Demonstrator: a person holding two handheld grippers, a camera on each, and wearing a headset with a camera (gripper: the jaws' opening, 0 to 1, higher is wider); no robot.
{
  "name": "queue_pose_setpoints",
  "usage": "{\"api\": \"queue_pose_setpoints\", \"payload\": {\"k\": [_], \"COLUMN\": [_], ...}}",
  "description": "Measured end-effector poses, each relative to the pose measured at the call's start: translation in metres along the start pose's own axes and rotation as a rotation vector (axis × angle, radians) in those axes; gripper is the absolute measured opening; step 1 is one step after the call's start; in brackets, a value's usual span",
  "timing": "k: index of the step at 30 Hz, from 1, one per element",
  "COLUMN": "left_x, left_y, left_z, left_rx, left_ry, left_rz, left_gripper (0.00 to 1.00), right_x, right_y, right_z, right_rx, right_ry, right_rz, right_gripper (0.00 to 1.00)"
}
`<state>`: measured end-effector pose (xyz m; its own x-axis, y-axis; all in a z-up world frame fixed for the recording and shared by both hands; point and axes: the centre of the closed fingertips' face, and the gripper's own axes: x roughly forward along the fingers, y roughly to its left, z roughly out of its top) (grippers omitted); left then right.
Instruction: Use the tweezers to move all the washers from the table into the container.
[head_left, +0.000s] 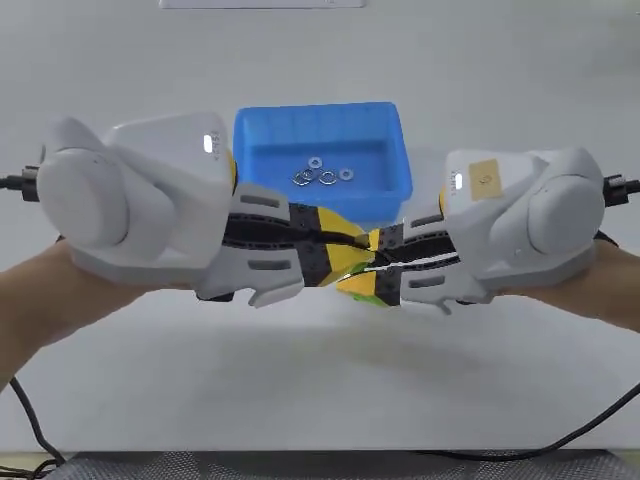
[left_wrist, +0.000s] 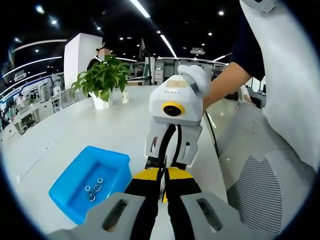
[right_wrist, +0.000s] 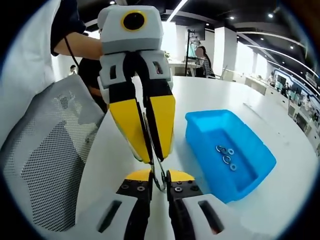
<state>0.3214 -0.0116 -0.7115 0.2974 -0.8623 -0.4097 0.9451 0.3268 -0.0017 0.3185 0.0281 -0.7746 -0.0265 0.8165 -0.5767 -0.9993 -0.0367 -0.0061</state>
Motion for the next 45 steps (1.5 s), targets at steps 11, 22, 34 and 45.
{"api": "queue_pose_setpoints", "payload": {"k": [11,22,34,45], "left_x": [0.0,-0.002,-0.015,-0.05], "left_y": [0.004,0.007,0.007,0.018], "left_z": [-0.002,-0.006,-0.005,-0.005], "left_rx": [-0.013,-0.024,-0.042,-0.086], "left_ry": [0.014,0.033,0.037,0.0], "left_rz": [0.021,0.038,0.055,0.161], "left_gripper": [0.08,0.15,0.19,0.2], "right_x": [0.001,0.002,-0.004,-0.026], "right_y": [-0.003,0.001,-0.006,-0.013], "right_z": [0.0,0.001,0.006,0.027], "right_rx": [-0.004,0.01,0.007,0.032], "right_ry": [0.007,-0.01,-0.009,-0.026], "right_rz": [-0.003,-0.002,-0.029,-0.061], "right_gripper": [0.1,0.1,0.1,0.1]}}
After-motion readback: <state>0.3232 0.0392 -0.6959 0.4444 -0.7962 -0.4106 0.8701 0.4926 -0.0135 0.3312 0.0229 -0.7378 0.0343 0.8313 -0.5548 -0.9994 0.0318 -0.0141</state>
